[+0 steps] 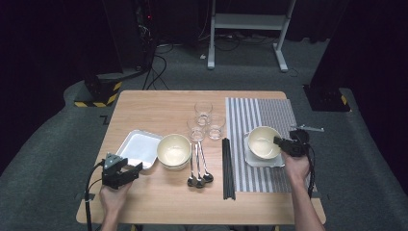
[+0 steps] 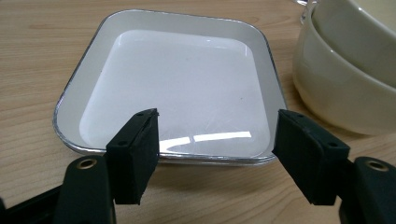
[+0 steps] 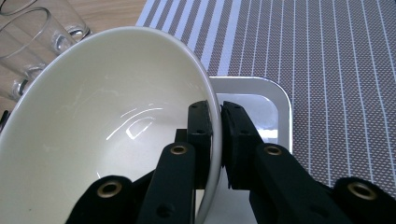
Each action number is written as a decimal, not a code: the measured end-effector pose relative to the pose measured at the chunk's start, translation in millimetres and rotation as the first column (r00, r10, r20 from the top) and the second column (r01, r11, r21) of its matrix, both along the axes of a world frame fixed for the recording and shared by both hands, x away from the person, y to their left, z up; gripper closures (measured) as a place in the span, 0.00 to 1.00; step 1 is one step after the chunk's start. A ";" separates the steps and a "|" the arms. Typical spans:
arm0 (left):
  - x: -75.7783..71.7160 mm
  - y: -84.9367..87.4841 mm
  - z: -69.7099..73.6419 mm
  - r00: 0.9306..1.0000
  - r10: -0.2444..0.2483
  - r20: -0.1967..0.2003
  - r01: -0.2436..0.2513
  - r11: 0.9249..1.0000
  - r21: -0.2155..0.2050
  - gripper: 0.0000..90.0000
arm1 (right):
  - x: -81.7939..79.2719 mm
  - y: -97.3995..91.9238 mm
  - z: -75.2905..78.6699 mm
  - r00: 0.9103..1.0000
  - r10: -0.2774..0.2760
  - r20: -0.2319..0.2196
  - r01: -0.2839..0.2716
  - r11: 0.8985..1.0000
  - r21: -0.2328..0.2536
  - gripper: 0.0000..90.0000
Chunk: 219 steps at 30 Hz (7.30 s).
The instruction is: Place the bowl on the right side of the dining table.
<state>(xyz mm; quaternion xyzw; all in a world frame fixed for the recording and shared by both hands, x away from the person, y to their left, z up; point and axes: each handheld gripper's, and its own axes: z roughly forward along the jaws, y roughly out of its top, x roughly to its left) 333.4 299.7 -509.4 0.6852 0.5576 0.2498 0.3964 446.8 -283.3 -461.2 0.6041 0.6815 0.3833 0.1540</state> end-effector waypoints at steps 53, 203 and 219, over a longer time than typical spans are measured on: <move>-8.8 12.4 -25.4 0.996 0.070 -0.051 -0.071 0.997 -0.016 0.33 | 8.2 -11.8 -30.6 0.994 -0.046 -0.102 0.048 0.999 0.011 0.92; -9.4 -3.6 -26.5 0.995 0.063 -0.078 -0.052 0.990 0.133 0.25 | -42.1 140.3 -20.2 0.907 0.401 0.131 -0.398 0.916 -0.051 0.77; -9.4 -3.0 -26.6 0.995 0.064 -0.076 -0.054 0.991 0.122 0.25 | -44.2 160.8 -31.1 0.893 0.437 0.108 -0.428 0.898 -0.101 0.76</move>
